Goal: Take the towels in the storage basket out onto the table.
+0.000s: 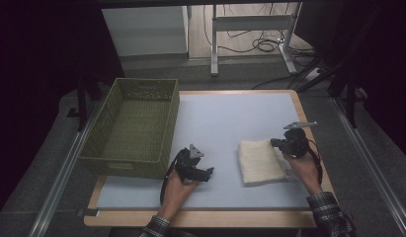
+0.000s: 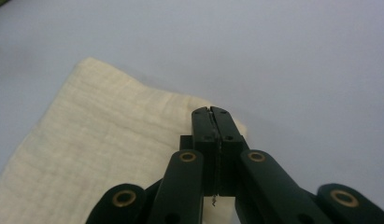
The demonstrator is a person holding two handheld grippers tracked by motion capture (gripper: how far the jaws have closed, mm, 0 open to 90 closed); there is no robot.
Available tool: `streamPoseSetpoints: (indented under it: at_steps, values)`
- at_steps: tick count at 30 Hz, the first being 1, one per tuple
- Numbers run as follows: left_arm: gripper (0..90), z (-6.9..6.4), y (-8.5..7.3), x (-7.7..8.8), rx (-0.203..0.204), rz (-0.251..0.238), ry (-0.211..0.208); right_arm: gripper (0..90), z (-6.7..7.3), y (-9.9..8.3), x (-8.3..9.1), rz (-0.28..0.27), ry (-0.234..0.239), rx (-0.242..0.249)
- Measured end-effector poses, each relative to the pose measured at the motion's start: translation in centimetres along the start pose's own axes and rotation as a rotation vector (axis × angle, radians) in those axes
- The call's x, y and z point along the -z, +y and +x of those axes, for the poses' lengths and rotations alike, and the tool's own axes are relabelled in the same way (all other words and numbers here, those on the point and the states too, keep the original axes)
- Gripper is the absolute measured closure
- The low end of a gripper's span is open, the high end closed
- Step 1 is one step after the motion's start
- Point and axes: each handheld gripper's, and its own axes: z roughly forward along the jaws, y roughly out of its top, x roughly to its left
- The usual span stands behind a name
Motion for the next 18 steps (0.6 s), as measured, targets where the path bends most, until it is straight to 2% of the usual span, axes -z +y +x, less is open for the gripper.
streamPoseSetpoints:
  at_steps: [1,4,6,8,9,12,13,16,17,18]
  values:
    - [13.2,0.0,0.0,0.0,0.0,0.0,0.0,89.7,-0.3,0.2,0.7,-0.008,-0.012,-0.003]
    - [13.2,0.0,0.0,0.0,0.0,0.0,0.0,89.7,-0.7,0.1,0.7,-0.002,-0.02,-0.006]
    - [13.2,0.0,0.0,0.0,0.0,0.0,0.0,89.6,-1.3,-0.5,-0.6,0.039,-0.031,-0.023]
    - [13.2,0.0,0.0,0.0,0.001,0.0,0.0,89.5,-1.4,-0.7,-1.0,0.051,-0.034,-0.027]
    - [13.1,0.0,0.0,0.0,0.0,0.0,0.0,89.4,-2.0,-1.4,-2.1,0.069,-0.035,-0.048]
    - [13.1,0.0,0.0,0.0,0.001,-0.001,-0.002,88.2,-2.2,-1.7,-2.1,0.059,-0.022,-0.06]
    - [13.0,0.0,0.0,0.0,0.007,0.001,-0.005,81.6,-2.1,-1.5,-1.3,0.04,-0.035,-0.05]
    - [12.9,0.1,0.0,0.0,0.004,0.003,-0.005,77.4,-1.8,-1.2,-0.3,0.024,-0.038,-0.036]
    - [12.6,0.1,0.2,0.0,0.006,0.009,-0.007,75.1,-1.5,-1.2,0.7,0.01,-0.042,-0.018]
    - [11.7,0.1,0.2,0.0,0.006,0.009,-0.007,75.1,-1.5,-1.2,0.7,0.01,-0.042,-0.018]
